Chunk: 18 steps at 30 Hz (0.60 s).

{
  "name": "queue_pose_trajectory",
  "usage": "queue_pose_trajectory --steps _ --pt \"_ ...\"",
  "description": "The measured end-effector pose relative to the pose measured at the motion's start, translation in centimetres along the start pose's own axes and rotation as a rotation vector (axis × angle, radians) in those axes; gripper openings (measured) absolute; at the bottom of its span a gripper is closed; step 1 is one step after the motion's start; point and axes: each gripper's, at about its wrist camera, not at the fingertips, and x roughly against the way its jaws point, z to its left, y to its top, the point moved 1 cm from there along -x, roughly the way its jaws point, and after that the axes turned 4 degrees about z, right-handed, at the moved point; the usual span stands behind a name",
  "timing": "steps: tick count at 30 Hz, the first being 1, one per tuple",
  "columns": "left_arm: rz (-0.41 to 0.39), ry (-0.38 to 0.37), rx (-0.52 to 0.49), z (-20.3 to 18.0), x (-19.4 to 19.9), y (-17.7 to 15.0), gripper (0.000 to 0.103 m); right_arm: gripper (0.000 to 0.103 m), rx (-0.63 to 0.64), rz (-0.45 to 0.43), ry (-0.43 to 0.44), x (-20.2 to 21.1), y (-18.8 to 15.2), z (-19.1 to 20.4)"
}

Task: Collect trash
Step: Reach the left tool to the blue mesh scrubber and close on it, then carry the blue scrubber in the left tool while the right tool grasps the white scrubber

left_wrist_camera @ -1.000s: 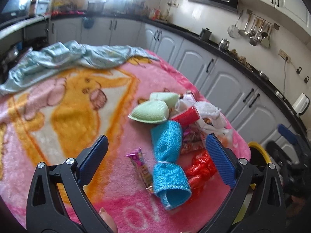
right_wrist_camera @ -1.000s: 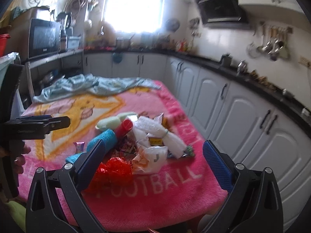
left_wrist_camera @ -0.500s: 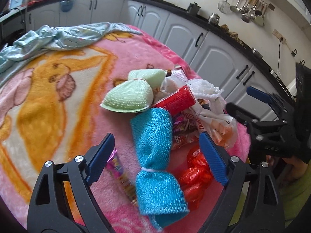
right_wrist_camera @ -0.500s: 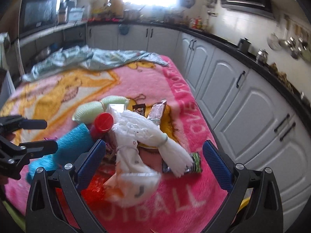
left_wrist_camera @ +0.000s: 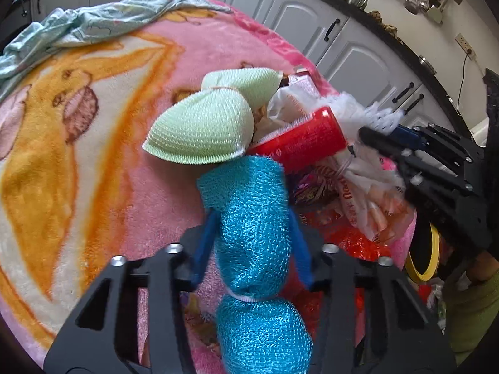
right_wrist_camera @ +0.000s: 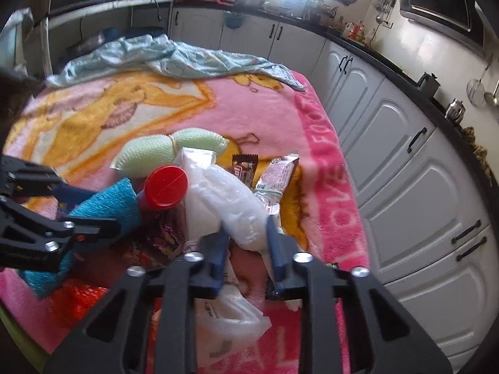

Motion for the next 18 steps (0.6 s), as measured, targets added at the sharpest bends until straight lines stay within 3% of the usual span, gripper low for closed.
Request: queue_pose_trajectory --steps 6,18 --pt "-0.033 -0.019 0.002 -0.1 1.5 -0.1 0.015 0.008 -0.074 -0.081 0.014 2.7 -0.6 -1.5" --pt "-0.207 -0.121 -0.027 -3.3 8.3 2.3 0.015 0.008 -0.307 -0.262 0.111 10.7 -3.6 -5.9"
